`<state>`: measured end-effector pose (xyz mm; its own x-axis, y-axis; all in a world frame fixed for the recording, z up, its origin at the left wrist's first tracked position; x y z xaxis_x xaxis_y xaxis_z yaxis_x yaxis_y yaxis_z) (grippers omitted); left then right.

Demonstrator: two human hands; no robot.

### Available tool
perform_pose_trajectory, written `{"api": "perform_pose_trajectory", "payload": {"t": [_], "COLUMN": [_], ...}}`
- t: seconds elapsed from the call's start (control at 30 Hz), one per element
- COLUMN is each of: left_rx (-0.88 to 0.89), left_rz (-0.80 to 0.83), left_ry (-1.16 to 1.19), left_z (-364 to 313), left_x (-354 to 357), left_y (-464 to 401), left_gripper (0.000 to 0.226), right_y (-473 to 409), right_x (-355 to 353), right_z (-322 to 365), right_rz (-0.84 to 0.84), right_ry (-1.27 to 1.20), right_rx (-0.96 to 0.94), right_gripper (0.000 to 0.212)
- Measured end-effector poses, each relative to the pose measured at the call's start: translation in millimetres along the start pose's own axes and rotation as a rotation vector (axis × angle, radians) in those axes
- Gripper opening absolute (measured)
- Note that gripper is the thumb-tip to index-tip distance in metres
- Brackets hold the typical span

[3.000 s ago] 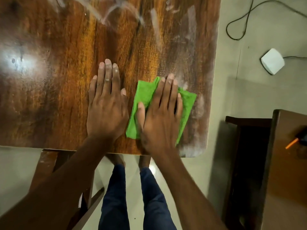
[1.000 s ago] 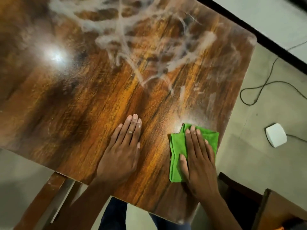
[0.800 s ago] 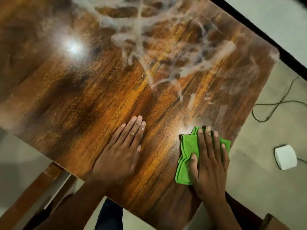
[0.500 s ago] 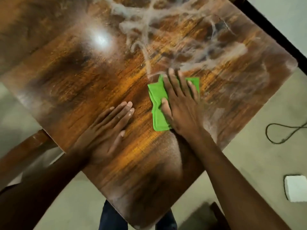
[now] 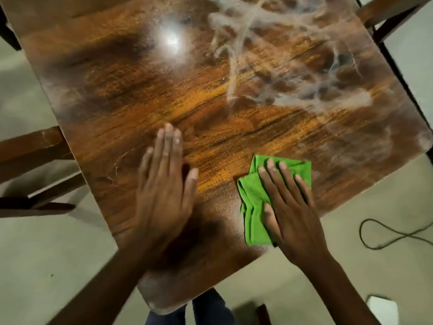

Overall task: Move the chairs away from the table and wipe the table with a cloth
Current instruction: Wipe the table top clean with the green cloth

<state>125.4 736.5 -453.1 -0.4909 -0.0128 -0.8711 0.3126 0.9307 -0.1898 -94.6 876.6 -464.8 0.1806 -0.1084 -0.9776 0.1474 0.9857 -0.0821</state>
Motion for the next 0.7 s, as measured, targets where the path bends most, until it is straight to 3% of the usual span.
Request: {"api": "perform_pose_trajectory", "payload": {"t": [0.1,0.23,0.53,0.7], "left_rx": [-0.003,-0.075,-0.064,-0.069], "left_rz": [0.025,0.026,0.032,0.029], "left_ry": [0.043,-0.083,-0.196,-0.195], "left_z": [-41,-32,-37,-37], "left_x": [22,44,47,47], "left_y": [25,23,28,29], "left_gripper": [0.069,0.068,0.069,0.068], "right_y": [1,-30,-169,-148], "right_x": [-3,1,21,24], "right_z": [-4,-7,8,1], "right_rz": [0.035,0.039,-0.019,-0.016], "right_ry": [-0.002,-0.007,0.001,-0.023], "right_rx": [-0.044,-0.077,-0.332,-0.351], "right_gripper": [0.07,0.07,0.065,0.065]}}
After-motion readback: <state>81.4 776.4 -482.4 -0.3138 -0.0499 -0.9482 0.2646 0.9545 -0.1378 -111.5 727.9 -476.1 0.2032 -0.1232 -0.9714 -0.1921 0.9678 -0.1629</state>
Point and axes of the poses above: each hand's wrist, its own y-axis away from the middle knuckle, its own x-axis out of the palm, z = x × y, the point moved 5 cm from there along -y, towards the middle knuckle, and after that the axes turned 14 degrees about -z, right-handed, at the moved point
